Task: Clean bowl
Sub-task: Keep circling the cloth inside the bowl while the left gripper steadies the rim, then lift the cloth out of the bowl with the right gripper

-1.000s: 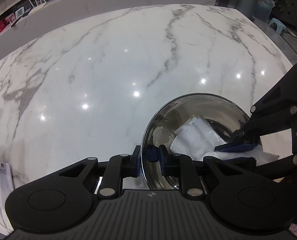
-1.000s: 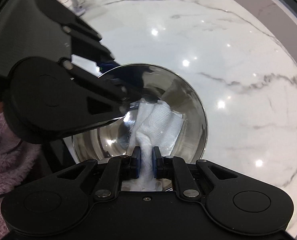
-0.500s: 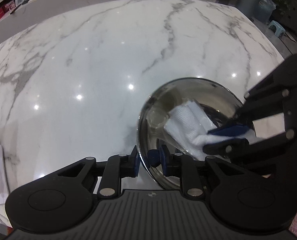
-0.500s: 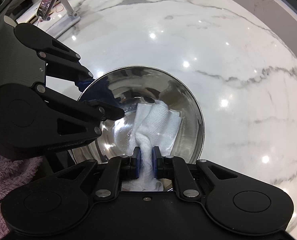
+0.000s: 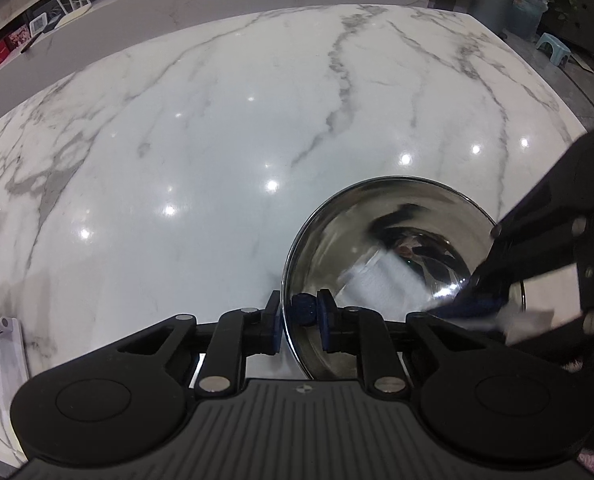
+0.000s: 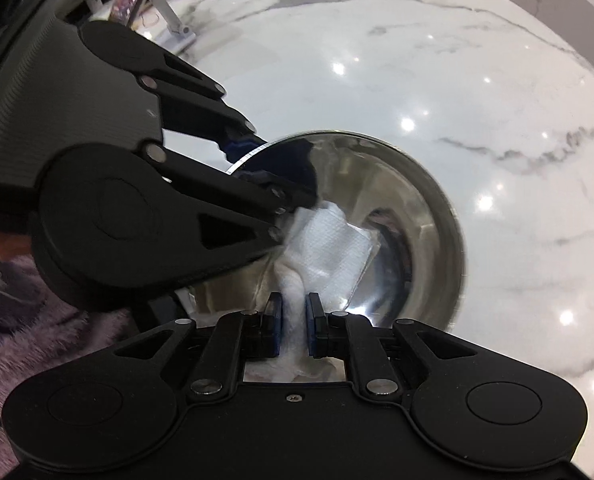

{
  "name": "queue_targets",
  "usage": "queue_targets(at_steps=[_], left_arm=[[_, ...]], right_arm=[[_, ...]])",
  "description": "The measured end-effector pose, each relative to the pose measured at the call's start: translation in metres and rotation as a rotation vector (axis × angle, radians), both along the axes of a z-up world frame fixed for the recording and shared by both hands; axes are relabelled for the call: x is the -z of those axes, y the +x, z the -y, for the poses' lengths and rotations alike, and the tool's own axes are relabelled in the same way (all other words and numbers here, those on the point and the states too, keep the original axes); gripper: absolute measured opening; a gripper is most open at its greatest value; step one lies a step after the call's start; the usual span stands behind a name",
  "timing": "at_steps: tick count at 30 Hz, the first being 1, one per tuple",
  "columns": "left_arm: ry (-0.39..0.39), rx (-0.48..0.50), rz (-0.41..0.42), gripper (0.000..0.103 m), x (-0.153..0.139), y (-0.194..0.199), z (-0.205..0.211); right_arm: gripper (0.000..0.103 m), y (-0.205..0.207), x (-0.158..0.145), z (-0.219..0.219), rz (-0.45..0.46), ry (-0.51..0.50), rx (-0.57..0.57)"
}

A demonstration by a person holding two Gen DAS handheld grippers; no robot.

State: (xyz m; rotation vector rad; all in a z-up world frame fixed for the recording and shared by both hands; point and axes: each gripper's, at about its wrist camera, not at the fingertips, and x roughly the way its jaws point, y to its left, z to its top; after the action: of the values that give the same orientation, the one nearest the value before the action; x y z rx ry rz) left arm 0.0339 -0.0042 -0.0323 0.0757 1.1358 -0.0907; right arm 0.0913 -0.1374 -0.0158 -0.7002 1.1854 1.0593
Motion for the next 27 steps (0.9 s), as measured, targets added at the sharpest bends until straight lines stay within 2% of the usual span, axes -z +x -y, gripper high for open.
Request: queue_targets(at_steps=[5,14,20,22,24,27], left_arm=[[-0.023,0.018,0.008,0.015,0.001,-0.003,-0.001],[-0.044,0.012,0.009,0.015,0.001,-0.002,-0.003],[-0.038,0.006,0.011,0.015,0.001,-0.002,-0.001],[-0.039,0.003,0.012,0.015,0.002,-0.003,-0.001],[-0.041,0.0,0.013,0.015,0.002,-0.003,-0.002],[-0.046,-0.007,0.014,0.015,0.002,-0.003,-0.003]], right_arm=[[0.009,0.005,-0.003,0.001,0.111,-0.049,-0.007],[0.011,0.015,0.002,-0.002,0.091,0.024,0.027],[0.011,-0.017,0.013,-0.02,0.054,0.035,-0.003],[0.01,-0.02,0.009,-0.022,0.05,0.025,-0.006],[0.009,-0.017,-0.011,0.008,0.068,0.006,0.007],[0.009,-0.018,-0.013,0.006,0.114,0.016,0.039]])
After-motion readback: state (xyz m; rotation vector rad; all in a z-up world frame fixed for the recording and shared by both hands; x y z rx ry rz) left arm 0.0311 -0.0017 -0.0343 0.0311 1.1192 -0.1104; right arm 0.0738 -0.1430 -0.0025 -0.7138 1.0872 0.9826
